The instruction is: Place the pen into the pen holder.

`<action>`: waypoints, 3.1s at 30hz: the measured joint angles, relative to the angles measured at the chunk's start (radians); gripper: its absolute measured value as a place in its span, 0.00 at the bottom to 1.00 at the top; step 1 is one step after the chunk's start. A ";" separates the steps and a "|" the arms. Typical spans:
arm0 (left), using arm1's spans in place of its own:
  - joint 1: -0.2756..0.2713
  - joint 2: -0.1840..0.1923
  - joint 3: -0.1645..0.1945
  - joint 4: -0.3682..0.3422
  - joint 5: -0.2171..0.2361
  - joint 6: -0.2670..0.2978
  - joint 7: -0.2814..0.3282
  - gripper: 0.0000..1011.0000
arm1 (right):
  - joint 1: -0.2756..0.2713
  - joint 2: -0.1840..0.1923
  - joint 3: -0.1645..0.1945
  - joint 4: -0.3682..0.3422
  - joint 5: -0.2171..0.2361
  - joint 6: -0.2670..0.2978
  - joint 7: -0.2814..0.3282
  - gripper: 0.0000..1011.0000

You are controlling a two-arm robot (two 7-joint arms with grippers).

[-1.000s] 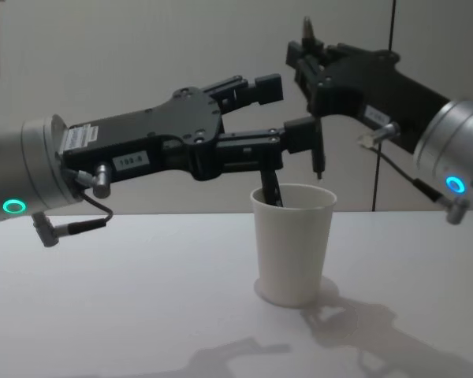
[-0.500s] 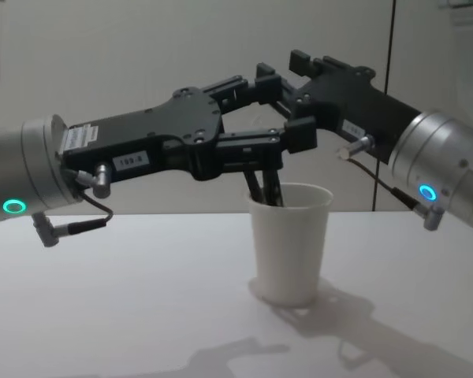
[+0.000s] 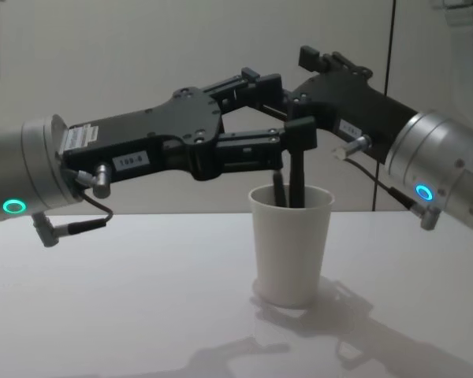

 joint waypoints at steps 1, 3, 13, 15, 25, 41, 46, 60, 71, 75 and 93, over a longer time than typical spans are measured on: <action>0.000 0.000 0.000 0.000 0.000 0.000 0.000 0.99 | -0.001 0.001 0.000 -0.003 0.000 -0.001 0.000 0.91; 0.000 0.000 0.000 0.000 0.000 0.000 0.000 0.99 | -0.003 0.002 0.000 -0.006 0.000 -0.001 -0.001 0.95; 0.000 0.000 0.000 0.000 0.000 0.000 0.000 0.99 | -0.013 0.008 0.003 -0.022 0.002 -0.003 -0.005 0.99; 0.000 0.000 0.000 0.000 0.000 0.000 0.000 0.99 | -0.013 0.009 0.003 -0.024 0.003 -0.003 -0.005 0.99; 0.000 0.000 0.000 0.000 0.000 0.000 0.000 0.99 | -0.016 0.010 0.003 -0.028 0.003 -0.004 -0.006 0.99; 0.000 0.000 0.000 0.000 0.000 0.000 0.000 0.99 | -0.035 0.021 0.008 -0.058 -0.014 -0.001 -0.051 0.99; 0.000 0.000 0.000 0.000 0.000 0.000 0.000 0.99 | -0.051 0.032 0.013 -0.089 -0.024 0.002 -0.076 0.99; 0.000 0.000 0.000 0.000 0.000 0.000 0.000 0.99 | -0.106 0.068 0.028 -0.189 -0.039 0.010 -0.136 0.99; 0.000 0.000 0.000 0.000 0.000 0.000 0.000 0.99 | -0.149 0.091 0.034 -0.259 -0.045 0.015 -0.166 0.99; 0.000 0.000 0.000 0.000 0.000 0.000 0.000 0.99 | -0.159 0.097 0.035 -0.275 -0.046 0.016 -0.173 0.99; 0.000 0.000 0.000 0.000 0.000 0.000 0.000 0.99 | -0.176 0.106 0.038 -0.302 -0.049 0.018 -0.184 0.99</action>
